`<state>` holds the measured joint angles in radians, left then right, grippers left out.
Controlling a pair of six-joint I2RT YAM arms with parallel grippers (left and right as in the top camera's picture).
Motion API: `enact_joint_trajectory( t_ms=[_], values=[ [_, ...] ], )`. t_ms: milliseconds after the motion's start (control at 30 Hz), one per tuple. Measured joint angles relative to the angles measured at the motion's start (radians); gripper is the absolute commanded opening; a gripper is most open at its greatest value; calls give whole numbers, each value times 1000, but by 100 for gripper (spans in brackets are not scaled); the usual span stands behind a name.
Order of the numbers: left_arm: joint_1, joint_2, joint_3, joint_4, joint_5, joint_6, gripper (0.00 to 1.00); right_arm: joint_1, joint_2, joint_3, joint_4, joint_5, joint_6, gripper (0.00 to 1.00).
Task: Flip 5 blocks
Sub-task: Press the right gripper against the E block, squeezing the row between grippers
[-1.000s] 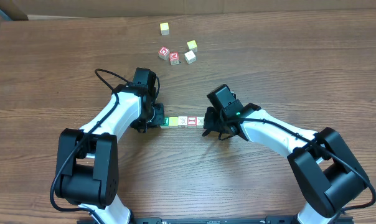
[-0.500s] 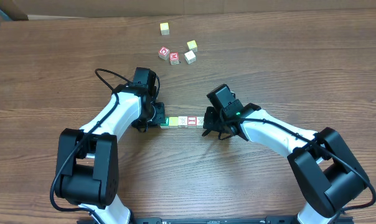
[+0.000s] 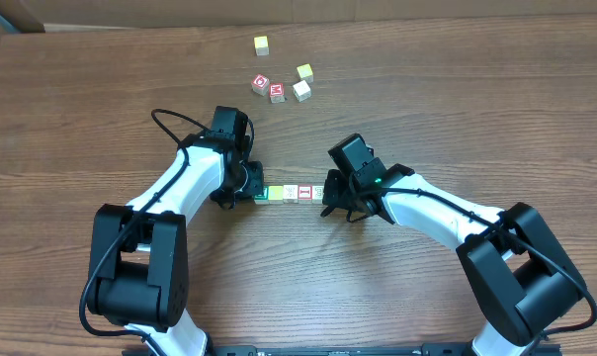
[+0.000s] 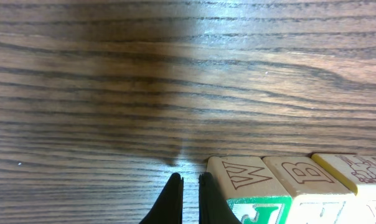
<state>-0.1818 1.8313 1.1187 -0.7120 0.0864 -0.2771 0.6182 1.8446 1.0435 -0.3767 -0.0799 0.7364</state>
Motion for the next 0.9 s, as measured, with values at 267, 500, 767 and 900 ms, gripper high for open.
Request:
enact_joint_trajectory(
  t_ms=[267,500,767,900],
  values=[
    [1,0,0,2,-2,0,4,26,0,0,19,7,0,4],
    [1,0,0,3,-6,0,4,31,0,0,20,10,0,4],
    [6,0,0,37,-10,0,4,31,0,0,29,14,51,4],
    [6,0,0,58,-13,0,4,31,0,0,36,18,67,4]
  ],
)
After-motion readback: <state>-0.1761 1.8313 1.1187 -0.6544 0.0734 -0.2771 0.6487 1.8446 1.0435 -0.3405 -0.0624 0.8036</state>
